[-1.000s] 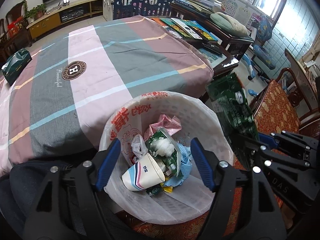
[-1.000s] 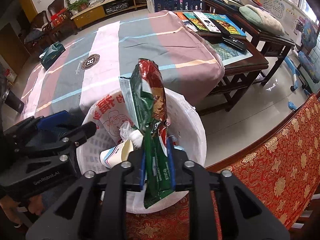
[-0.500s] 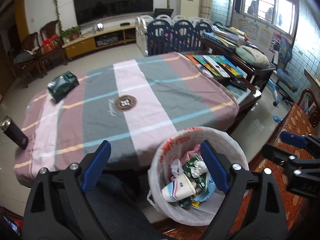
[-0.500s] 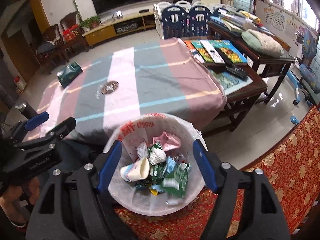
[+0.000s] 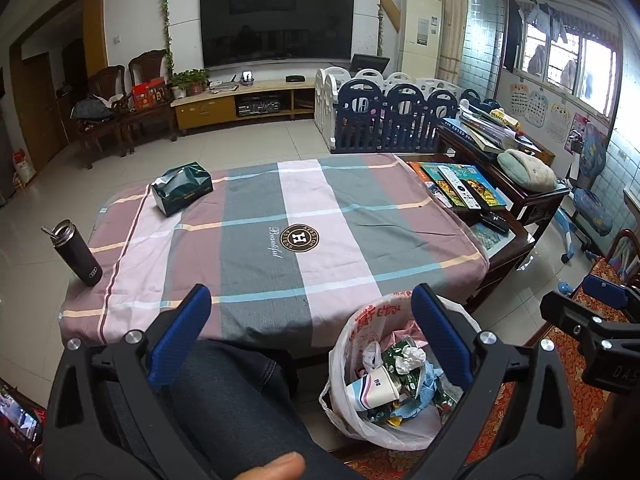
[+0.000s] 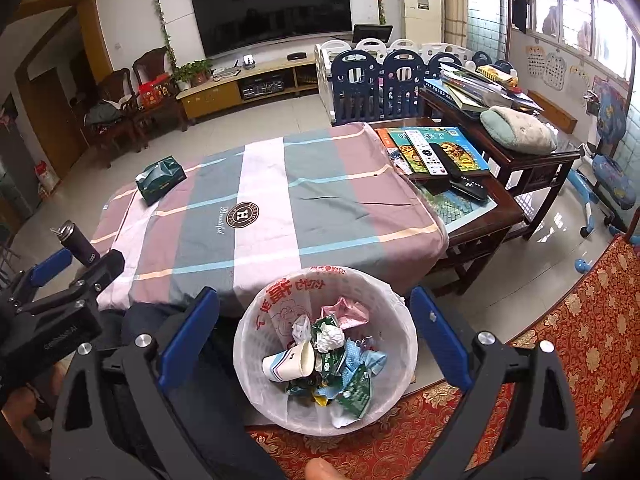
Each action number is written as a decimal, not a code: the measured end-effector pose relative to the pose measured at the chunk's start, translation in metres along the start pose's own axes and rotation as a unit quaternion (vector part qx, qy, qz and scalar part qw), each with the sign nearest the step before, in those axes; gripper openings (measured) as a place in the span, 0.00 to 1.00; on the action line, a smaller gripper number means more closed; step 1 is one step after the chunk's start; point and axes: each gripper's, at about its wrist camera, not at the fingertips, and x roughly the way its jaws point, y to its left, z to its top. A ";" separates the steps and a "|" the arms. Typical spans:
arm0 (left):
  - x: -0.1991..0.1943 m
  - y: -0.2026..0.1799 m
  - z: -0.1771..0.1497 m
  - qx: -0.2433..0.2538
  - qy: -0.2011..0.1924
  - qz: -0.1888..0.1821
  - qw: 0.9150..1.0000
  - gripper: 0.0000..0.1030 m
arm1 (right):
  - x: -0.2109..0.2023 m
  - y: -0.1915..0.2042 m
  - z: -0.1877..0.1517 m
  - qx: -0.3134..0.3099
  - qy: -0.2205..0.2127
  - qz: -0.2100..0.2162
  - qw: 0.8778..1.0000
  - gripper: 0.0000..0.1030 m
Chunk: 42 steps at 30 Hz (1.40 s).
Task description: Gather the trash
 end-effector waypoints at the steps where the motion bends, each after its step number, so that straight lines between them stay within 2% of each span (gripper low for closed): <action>1: 0.000 0.000 0.000 0.000 0.001 0.000 1.000 0.97 | 0.001 0.000 -0.001 -0.002 0.001 -0.002 1.000 0.92; 18: 0.001 0.003 -0.003 -0.007 0.004 0.007 1.000 0.97 | 0.005 0.001 -0.006 -0.011 0.003 -0.023 1.000 0.92; 42: 0.002 -0.001 -0.005 -0.003 0.011 0.006 1.000 0.97 | 0.012 -0.002 -0.008 -0.014 0.012 -0.028 0.999 0.92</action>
